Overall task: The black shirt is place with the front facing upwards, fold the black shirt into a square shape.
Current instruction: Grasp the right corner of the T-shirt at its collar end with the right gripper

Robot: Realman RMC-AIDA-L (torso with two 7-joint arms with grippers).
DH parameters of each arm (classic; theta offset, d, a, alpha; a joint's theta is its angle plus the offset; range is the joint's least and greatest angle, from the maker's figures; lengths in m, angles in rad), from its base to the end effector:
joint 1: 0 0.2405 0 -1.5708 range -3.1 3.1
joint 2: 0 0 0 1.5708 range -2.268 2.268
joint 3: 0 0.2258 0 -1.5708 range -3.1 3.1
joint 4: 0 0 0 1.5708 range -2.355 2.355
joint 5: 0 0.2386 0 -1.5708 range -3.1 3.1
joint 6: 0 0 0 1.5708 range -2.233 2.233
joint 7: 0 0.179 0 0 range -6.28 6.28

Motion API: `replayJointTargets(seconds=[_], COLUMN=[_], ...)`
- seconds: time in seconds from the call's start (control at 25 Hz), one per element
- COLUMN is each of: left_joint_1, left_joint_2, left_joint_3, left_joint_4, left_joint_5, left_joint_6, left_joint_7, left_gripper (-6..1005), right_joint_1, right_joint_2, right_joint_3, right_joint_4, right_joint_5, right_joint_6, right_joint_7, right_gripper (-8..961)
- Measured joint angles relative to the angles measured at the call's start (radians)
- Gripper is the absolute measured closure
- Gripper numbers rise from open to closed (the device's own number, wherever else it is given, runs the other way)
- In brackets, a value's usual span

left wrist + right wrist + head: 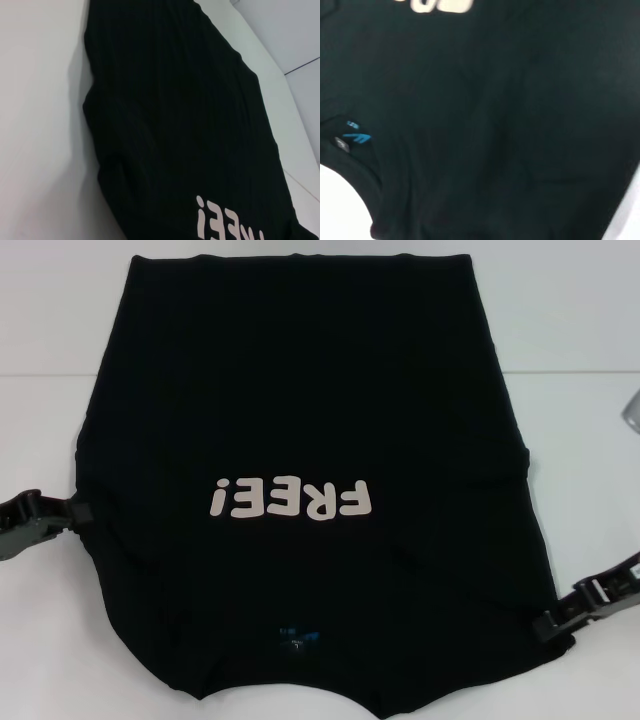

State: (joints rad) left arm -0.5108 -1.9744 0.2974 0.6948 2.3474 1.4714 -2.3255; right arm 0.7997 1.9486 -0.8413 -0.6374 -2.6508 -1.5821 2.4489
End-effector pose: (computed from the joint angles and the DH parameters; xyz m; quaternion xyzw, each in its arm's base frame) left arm -0.3437 0.3548 0.0688 -0.6715 -0.6745 -0.2420 0.1885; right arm 0.2687 0.3721 0.0026 -0.8171 0.5589 -0.1241 0.0677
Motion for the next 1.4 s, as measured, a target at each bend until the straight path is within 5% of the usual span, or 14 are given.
replayJointTargets(seconds=[0.28,1.4], left_joint_1=[0.000,-0.001], left_joint_2=[0.000,0.003], left_joint_3=[-0.003,-0.006], left_joint_4=[0.000,-0.003], left_joint_5=[-0.001,-0.025], left_joint_6=[-0.009,-0.027], left_joint_7=[0.000,0.000], left_gripper=[967,967], right_joint_1=[-0.030,0.013], right_joint_2=[-0.025,0.048], right_joint_3=[0.005,-0.034], right_joint_4=[-0.026,-0.021], right_joint_5=[0.000,-0.025], right_joint_6=[-0.015,0.029], right_joint_7=[0.023,0.037], right_gripper=[373,374])
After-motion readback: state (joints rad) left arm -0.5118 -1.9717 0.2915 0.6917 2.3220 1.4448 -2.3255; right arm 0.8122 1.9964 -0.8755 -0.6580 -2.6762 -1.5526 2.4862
